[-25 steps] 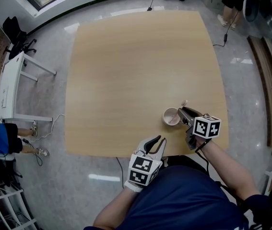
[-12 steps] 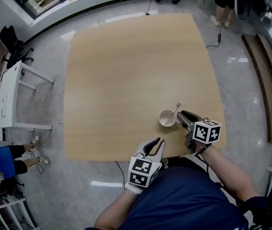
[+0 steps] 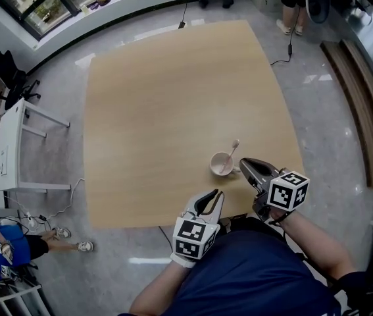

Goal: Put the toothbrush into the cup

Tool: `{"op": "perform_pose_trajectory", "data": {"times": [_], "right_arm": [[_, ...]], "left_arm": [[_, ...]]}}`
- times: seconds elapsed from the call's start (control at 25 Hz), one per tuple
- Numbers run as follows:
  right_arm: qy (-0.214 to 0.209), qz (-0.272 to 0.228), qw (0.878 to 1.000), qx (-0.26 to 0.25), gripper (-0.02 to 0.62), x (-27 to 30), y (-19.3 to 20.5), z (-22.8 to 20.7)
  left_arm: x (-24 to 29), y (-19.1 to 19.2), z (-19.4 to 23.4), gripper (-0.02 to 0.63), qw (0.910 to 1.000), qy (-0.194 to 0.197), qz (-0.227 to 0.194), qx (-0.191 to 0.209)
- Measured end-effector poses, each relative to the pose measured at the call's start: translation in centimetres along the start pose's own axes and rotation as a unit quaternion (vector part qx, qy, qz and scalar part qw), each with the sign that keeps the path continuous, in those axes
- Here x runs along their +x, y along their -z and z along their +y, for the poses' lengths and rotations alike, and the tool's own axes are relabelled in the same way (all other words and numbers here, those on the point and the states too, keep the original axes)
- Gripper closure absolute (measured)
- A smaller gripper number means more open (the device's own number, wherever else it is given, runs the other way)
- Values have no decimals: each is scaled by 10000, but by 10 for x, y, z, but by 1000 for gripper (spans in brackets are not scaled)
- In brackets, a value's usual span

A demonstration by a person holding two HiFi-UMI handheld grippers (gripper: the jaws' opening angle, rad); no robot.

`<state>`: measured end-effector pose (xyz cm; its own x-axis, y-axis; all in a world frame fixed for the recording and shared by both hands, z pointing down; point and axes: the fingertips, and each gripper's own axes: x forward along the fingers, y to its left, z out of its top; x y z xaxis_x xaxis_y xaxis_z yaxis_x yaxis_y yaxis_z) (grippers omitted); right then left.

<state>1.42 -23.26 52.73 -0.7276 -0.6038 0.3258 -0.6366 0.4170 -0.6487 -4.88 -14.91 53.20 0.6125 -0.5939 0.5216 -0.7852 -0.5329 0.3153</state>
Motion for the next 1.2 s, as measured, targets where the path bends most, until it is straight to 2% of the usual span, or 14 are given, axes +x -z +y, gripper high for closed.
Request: {"op": "perform_pose_trajectory", "data": {"times": [0.12, 0.28, 0.6, 0.76, 0.88, 1.04, 1.2], "right_arm": [[-189, -157, 9993, -264, 583, -10, -12, 20], [-459, -255, 9957, -762, 583, -23, -24, 50], [-687, -519, 9812, -1724, 584, -46, -41, 89], [-665, -663, 9741, -2055, 584, -53, -50, 101], [-574, -718, 9730, -2115, 584, -46, -57, 113], [-876, -734, 9719, -2059, 584, -35, -50, 118], [-482, -666, 9737, -2125, 584, -45, -36, 105]], "left_arm": [[-7, -21, 5, 591, 9987, -206, -467, 38], [-22, -53, 7, 600, 9949, -307, -961, 49], [-43, -90, -12, 601, 9887, 81, -1470, 276], [-46, -95, -18, 601, 9873, 134, -1543, 347], [-48, -99, -16, 601, 9891, 228, -1439, 228], [-50, -92, -4, 601, 9906, -28, -1362, 101], [-39, -90, -12, 601, 9927, 268, -1166, 164]]}}
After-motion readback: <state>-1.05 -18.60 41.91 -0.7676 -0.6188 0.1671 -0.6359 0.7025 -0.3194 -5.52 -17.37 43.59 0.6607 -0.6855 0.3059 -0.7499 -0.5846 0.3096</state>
